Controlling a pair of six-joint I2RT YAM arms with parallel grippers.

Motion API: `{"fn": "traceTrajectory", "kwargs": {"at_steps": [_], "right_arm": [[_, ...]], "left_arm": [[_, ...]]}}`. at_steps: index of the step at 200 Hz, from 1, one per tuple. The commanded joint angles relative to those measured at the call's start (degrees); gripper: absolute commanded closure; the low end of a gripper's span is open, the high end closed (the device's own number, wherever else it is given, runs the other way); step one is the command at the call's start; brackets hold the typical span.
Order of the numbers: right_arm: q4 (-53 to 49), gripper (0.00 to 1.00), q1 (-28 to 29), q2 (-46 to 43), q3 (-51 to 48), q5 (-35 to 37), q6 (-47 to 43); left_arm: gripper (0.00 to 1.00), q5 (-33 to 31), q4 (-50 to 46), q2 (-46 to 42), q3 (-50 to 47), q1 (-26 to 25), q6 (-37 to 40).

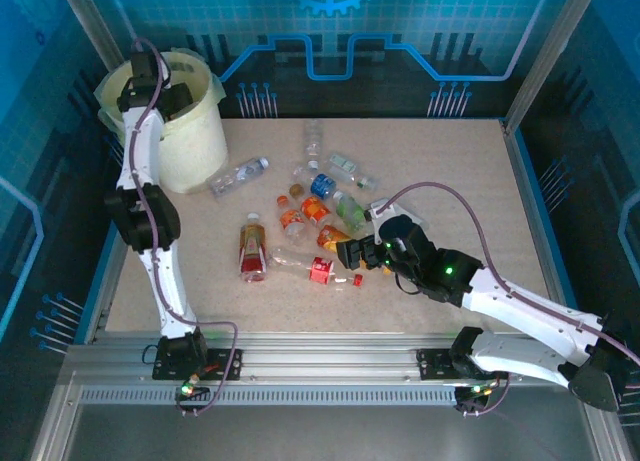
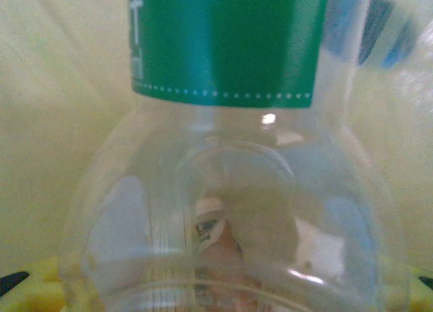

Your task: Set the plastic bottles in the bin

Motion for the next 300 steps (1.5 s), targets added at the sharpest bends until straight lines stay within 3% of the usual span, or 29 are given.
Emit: {"fn": "traceTrajectory", "kwargs": {"at_steps": [1,85,203,249,300], "right_arm": [[-1.2,0.00,0.8,-0.7,-0.6,-0.7,1.0],[-1.0,0.00,0.8,-0.2,-0.8,-1.0,0.9],[-1.9,0.00,0.8,1.2,-1.3,-0.8,1.2],[-2.2,0.00,0.8,3.1,-3.2,-4.6,-2.7],[-0.5,0.00,2.4,8.3,-4.1,-11.4,-9.0]], "left_arm": [[0.42,1.8,-2.4,0.5,2.7,0.4,-0.6],[0.33,5.5,-2.3,-2.8,2.7,0.4,-4.6],[0.09,13.0,-0.9,-10.8,1.8,0.4,-12.2],[0.01,22.4,6.4,-19.2,-6.6,0.3,-19.3],[0.01,30.1,17.6,-33.4,-25.5,-0.6,-28.3]]}}
